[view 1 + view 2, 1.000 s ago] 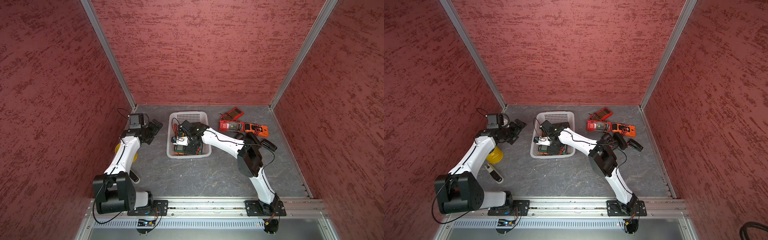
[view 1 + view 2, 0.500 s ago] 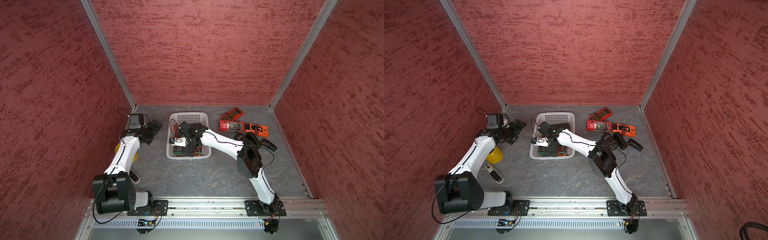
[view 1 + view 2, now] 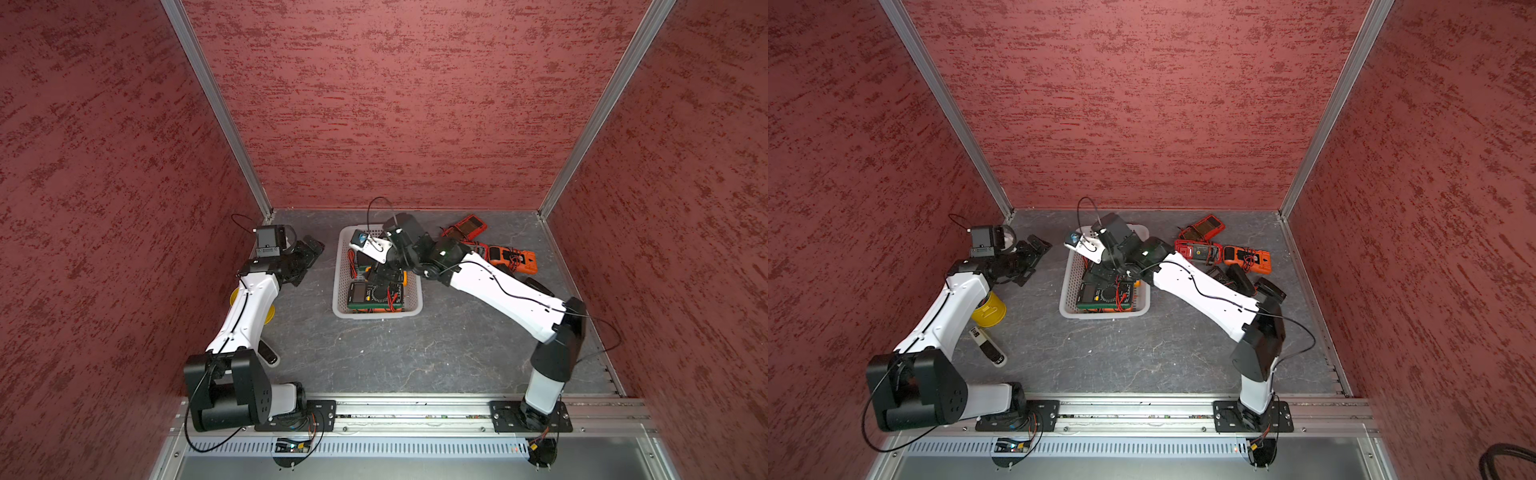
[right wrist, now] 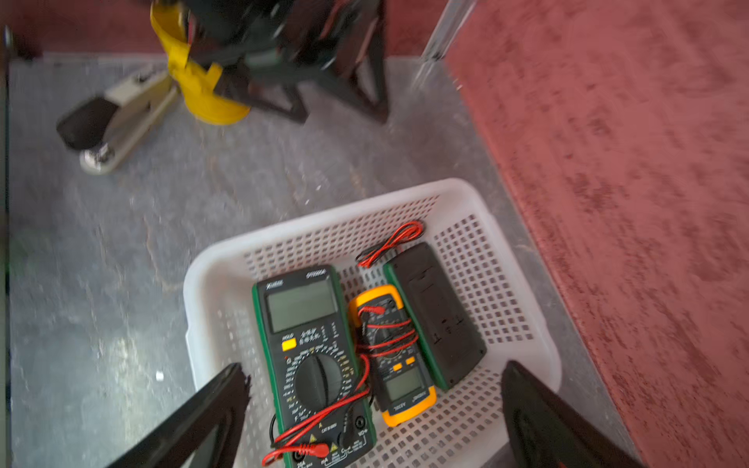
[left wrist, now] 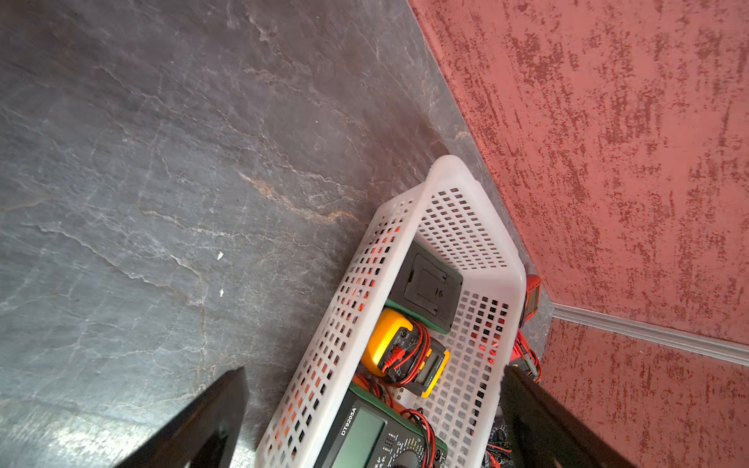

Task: Put the multimeter into the basket
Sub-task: Place the multimeter in the basket, then pick up the multimeter from the center of the board.

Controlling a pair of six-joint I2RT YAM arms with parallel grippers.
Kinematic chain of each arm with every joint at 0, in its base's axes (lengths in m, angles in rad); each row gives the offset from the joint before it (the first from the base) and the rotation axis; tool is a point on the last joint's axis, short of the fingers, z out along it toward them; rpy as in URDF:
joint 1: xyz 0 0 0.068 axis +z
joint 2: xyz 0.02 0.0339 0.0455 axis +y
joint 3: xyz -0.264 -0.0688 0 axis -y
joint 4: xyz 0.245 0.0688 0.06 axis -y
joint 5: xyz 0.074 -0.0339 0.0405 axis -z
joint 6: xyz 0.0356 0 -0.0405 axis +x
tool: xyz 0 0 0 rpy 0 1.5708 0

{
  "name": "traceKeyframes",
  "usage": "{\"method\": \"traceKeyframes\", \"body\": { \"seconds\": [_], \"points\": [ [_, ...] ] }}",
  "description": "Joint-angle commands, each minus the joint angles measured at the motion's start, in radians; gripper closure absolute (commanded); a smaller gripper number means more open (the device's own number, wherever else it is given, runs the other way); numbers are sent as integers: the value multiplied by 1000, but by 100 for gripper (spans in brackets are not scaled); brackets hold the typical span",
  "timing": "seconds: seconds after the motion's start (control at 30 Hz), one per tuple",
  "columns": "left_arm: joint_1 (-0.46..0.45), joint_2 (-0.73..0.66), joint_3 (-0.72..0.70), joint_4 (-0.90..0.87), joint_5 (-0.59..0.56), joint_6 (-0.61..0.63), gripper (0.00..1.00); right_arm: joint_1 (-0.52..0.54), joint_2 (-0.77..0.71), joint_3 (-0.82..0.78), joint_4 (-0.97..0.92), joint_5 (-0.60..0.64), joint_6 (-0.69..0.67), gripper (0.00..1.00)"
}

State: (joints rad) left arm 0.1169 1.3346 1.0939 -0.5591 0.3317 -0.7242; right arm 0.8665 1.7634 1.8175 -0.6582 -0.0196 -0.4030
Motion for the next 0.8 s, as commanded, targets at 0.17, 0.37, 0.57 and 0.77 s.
{"method": "traceKeyframes", "body": {
  "seconds": [0.17, 0.37, 0.57, 0.77],
  "points": [
    [-121, -3, 155, 5, -90, 179, 0, -206, -158, -136, 107, 84, 452, 1],
    [-289, 70, 293, -28, -159, 315, 0, -441, -195, -214, -39, 35, 751, 1],
    [-437, 162, 405, -38, -175, 377, 0, -654, -153, -310, -166, -147, 809, 1],
    [-504, 228, 447, -31, -165, 361, 0, -718, -48, -334, -267, -37, 696, 4]
  ]
}}
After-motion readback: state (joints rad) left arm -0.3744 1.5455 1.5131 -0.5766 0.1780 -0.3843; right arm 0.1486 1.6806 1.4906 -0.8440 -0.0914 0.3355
